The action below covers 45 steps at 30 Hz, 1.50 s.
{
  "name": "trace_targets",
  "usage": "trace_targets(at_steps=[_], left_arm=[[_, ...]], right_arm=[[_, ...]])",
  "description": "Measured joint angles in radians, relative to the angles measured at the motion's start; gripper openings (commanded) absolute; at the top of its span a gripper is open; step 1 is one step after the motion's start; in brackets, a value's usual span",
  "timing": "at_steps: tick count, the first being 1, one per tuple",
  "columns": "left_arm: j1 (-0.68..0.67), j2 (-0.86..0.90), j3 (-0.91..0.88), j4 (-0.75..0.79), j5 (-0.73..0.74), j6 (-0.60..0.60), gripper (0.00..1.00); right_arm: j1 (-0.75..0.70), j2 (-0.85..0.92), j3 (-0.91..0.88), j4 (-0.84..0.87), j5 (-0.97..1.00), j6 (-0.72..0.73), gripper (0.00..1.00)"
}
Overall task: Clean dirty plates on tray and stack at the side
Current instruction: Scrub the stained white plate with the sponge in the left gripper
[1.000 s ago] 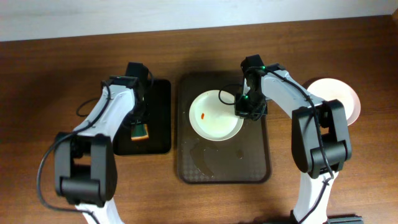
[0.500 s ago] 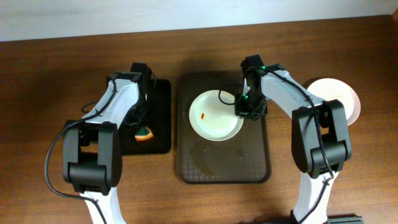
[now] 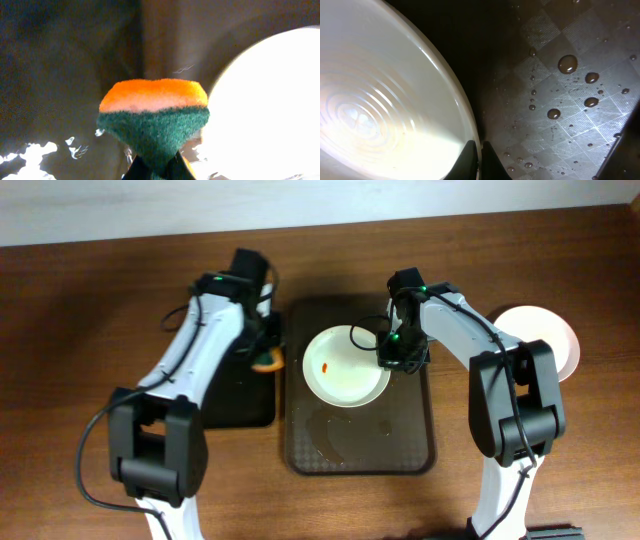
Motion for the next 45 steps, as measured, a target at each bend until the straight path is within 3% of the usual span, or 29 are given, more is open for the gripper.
trace_targets(at_steps=[8,15,22,25,34,39,45], left_arm=[[-0.2,0.037,0.02,0.223,0.06,0.003,0.0],[-0.252,0.21,0.021,0.236,0.102,-0.053,0.0],[-0.238,0.235,0.044,0.216,0.134,-0.13,0.0],[-0.238,0.241,0.071,0.148,0.068,-0.137,0.0],[-0.259,0.254,0.109,0.024,-0.363,-0.102,0.0],[-0.268,0.27,0.15,-0.071,-0.436,-0.105,0.0],[-0.236,0.291,0.329,-0.288,-0.534,-0.14,0.0]], right_arm=[[0.0,0.0,-0.001,0.004,-0.004,-0.036,0.04],[0.0,0.0,-0.001,0.005,-0.005,-0.039,0.04],[0.0,0.0,-0.001,0.004,-0.005,-0.039,0.04],[0.0,0.0,-0.001,0.003,-0.005,-0.039,0.04],[0.01,0.001,-0.001,0.005,-0.064,-0.038,0.04],[0.016,0.003,-0.001,-0.005,-0.093,-0.031,0.04],[0.008,0.003,-0.001,-0.05,-0.021,-0.024,0.04]])
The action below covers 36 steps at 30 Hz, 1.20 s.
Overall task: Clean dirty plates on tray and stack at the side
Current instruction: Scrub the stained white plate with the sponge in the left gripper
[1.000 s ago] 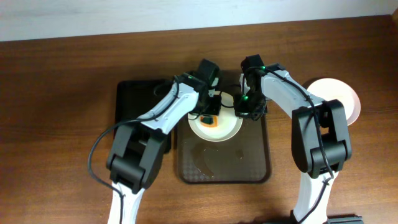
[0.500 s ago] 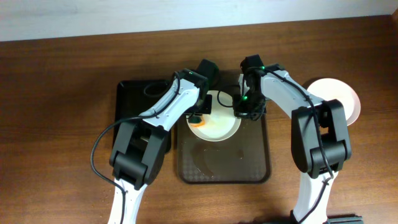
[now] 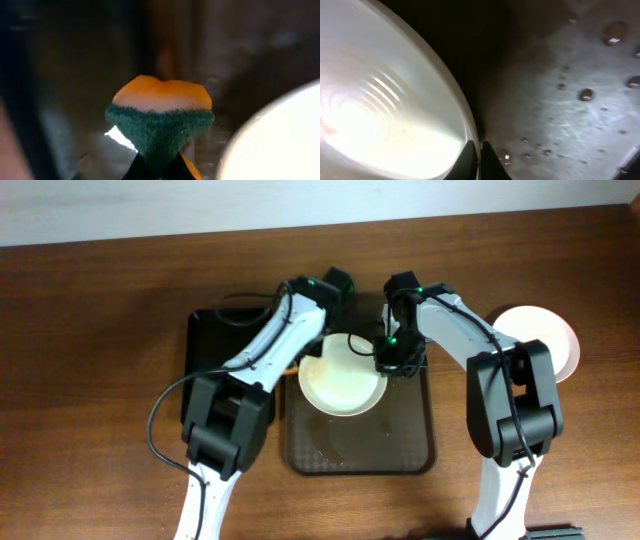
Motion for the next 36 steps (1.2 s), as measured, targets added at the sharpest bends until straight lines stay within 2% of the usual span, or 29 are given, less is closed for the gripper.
trace_targets(at_steps=[6,9,12,16,19,23,29,36], left_arm=[[0.124,0.005,0.258,-0.238,-0.013,-0.02,0.0],[0.172,0.005,0.269,-0.262,0.021,-0.02,0.0],[0.241,0.005,0.23,-0.202,0.101,-0.006,0.0],[0.325,0.006,0.058,-0.05,0.246,0.085,0.0],[0.336,0.008,-0.057,0.017,0.295,0.116,0.0],[0.334,0.008,-0.137,0.068,0.325,0.145,0.0],[0.335,0.007,-0.145,0.073,0.325,0.156,0.0],[0.335,-0.051,-0.267,0.217,0.325,0.159,0.0]], right_arm=[[-0.001,0.0,0.0,-0.001,0.011,-0.003,0.04],[-0.001,0.0,0.0,-0.001,0.012,-0.009,0.04],[-0.001,0.0,0.0,0.001,0.014,-0.037,0.04],[-0.001,0.0,0.0,0.003,0.019,-0.082,0.05],[-0.001,0.0,0.0,0.003,0.019,-0.094,0.04],[-0.001,0.0,0.0,0.003,0.019,-0.097,0.05],[-0.001,0.0,0.0,0.003,0.019,-0.098,0.04],[-0.001,0.0,0.0,0.003,0.019,-0.097,0.05]])
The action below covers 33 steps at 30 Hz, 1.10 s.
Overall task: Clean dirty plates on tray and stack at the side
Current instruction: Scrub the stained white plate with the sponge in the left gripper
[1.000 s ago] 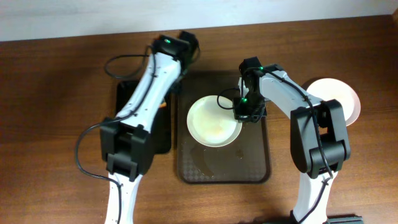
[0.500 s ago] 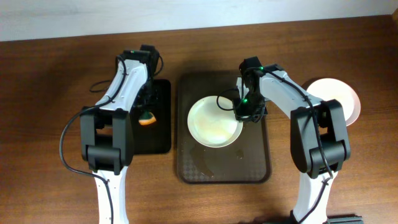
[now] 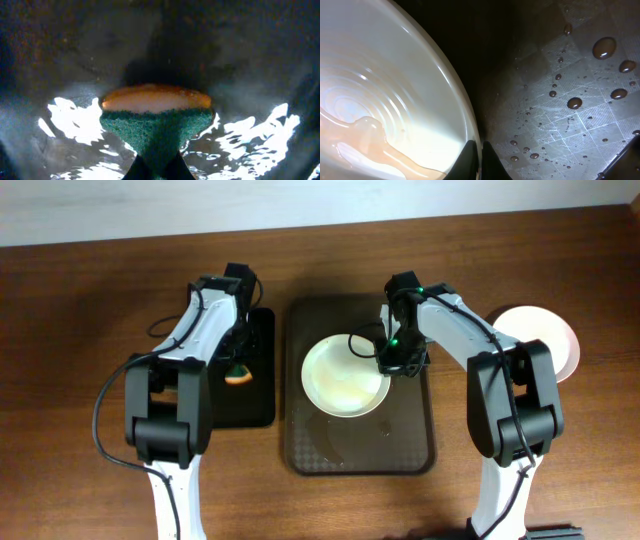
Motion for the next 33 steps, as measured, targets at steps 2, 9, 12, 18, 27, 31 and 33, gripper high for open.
trace_targets(at_steps=[2,9,12,18,27,31,33], left_arm=[[0.0,-0.003,-0.002,-0.012,0.001,0.0,0.0],[-0.009,-0.055,0.103,-0.132,0.019,0.013,0.0],[-0.06,-0.149,0.146,-0.081,0.018,0.07,0.0],[-0.27,-0.167,0.141,0.084,0.027,0.174,0.0],[-0.337,-0.08,0.125,0.158,0.141,0.226,0.0],[-0.336,0.011,0.116,0.153,0.259,0.232,0.0],[-0.337,0.028,0.114,0.143,0.304,0.234,0.0]], right_arm=[[0.0,0.0,0.0,0.0,0.0,0.0,0.05],[0.0,0.0,0.0,0.0,0.0,0.0,0.05],[0.0,0.0,0.0,0.0,0.0,0.0,0.04],[0.0,0.0,0.0,0.0,0.0,0.0,0.05],[0.0,0.0,0.0,0.0,0.0,0.0,0.04],[0.0,0.0,0.0,0.0,0.0,0.0,0.05],[0.0,0.0,0.0,0.0,0.0,0.0,0.05]])
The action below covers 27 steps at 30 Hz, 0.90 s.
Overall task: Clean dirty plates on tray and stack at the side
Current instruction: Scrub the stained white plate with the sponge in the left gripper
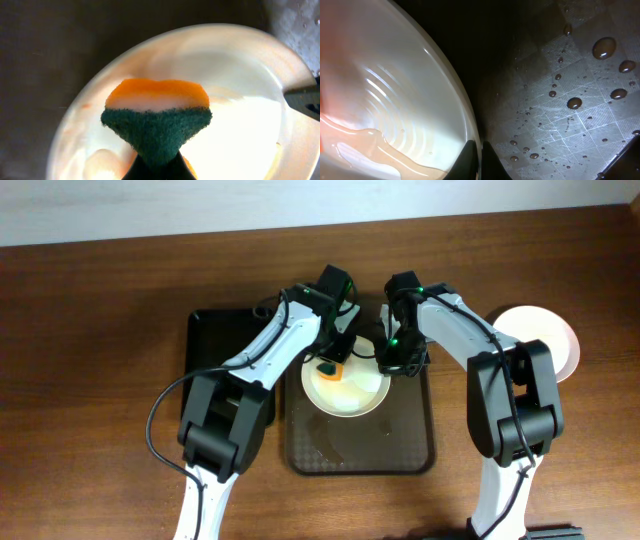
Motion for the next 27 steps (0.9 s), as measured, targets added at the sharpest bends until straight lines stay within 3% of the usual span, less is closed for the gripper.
trace_targets(at_steps=[5,16,25,27], left_arm=[[0.001,0.016,0.0,-0.001,0.024,0.0,0.0],[0.015,0.022,0.002,0.047,-0.274,-0.042,0.0],[0.026,0.049,0.245,-0.292,-0.529,-0.279,0.0],[0.056,0.05,0.345,-0.407,-0.54,-0.321,0.0]], right_arm=[[0.0,0.0,0.0,0.0,0.0,0.0,0.04],[0.0,0.0,0.002,0.024,-0.02,0.001,0.04],[-0.001,0.0,0.0,-0.013,-0.004,-0.006,0.05],[-0.001,0.0,0.0,-0.014,-0.003,-0.012,0.11]])
